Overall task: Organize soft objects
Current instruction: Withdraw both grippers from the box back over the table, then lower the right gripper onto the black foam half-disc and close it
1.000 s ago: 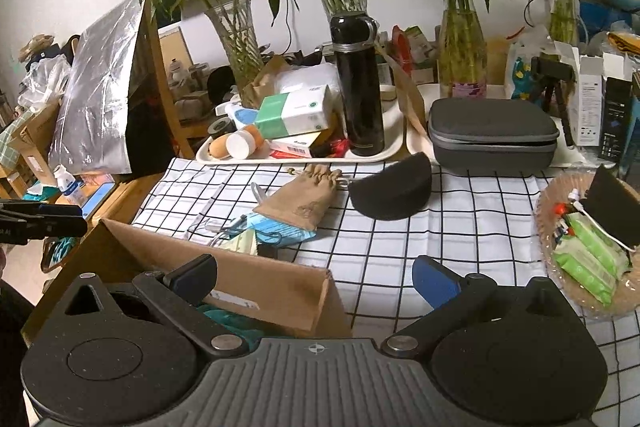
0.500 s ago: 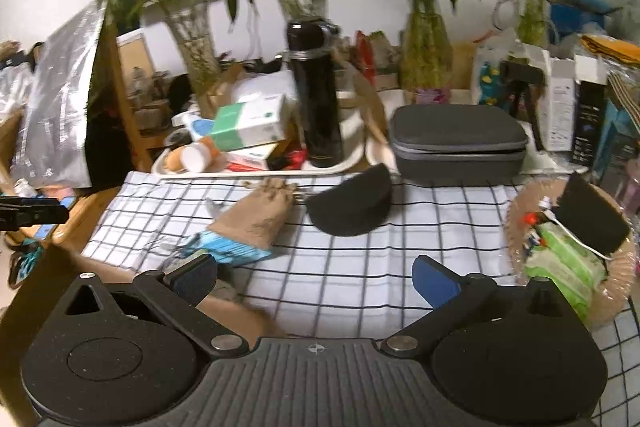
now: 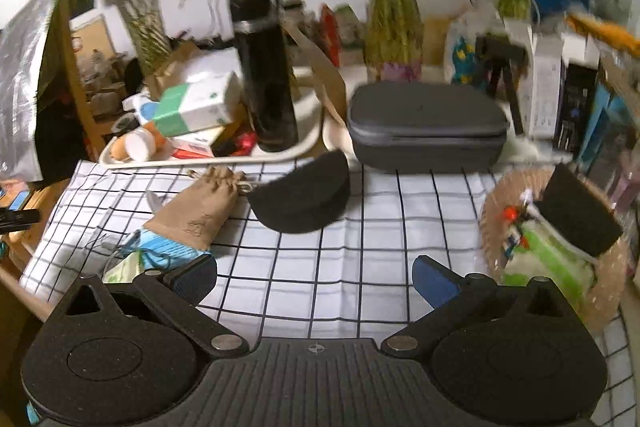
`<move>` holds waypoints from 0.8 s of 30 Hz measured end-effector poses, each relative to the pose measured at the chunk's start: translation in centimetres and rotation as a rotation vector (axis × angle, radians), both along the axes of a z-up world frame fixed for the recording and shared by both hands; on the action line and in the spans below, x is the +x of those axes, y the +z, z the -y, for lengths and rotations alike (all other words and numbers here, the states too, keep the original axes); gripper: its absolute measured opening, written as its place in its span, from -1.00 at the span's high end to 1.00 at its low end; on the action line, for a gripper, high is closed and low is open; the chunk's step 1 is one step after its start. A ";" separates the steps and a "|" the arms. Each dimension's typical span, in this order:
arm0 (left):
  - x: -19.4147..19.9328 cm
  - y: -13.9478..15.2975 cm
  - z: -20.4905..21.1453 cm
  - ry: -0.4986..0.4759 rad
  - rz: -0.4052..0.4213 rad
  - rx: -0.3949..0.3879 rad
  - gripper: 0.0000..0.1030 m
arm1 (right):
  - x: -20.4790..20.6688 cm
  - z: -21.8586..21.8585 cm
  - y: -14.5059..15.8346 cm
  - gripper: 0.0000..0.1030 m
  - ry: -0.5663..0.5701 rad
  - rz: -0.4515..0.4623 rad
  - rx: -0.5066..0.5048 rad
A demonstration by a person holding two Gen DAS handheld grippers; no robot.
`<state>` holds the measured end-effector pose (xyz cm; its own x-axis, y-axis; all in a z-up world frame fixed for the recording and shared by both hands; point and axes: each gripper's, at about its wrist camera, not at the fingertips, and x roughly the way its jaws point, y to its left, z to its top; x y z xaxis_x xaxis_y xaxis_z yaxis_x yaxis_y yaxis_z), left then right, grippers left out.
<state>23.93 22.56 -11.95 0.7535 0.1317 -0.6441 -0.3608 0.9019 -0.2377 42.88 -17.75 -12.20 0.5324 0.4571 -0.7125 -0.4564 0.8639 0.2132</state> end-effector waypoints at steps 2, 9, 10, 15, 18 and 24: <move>0.1 -0.2 -0.2 0.004 -0.007 0.002 -0.12 | 0.8 -1.0 -0.4 -1.00 0.013 0.013 -0.015; 0.2 -1.2 0.1 -0.056 -0.037 0.003 -0.12 | 3.3 -4.8 -3.2 -1.00 0.091 -0.008 -0.088; 0.3 -1.5 0.0 -0.059 -0.045 -0.008 -0.12 | 3.8 -5.1 -3.7 -1.00 0.099 -0.007 -0.094; 1.1 -2.7 0.0 -0.070 -0.114 -0.027 -0.12 | 6.5 -6.3 -6.0 -1.00 0.072 -0.046 -0.088; 1.5 -3.1 0.4 -0.081 -0.136 -0.008 -0.12 | 8.1 -6.8 -7.0 -1.00 0.050 -0.082 -0.044; 1.8 -3.3 1.4 -0.107 -0.154 0.062 -0.12 | 10.8 -7.7 -8.5 -1.00 -0.031 -0.155 0.029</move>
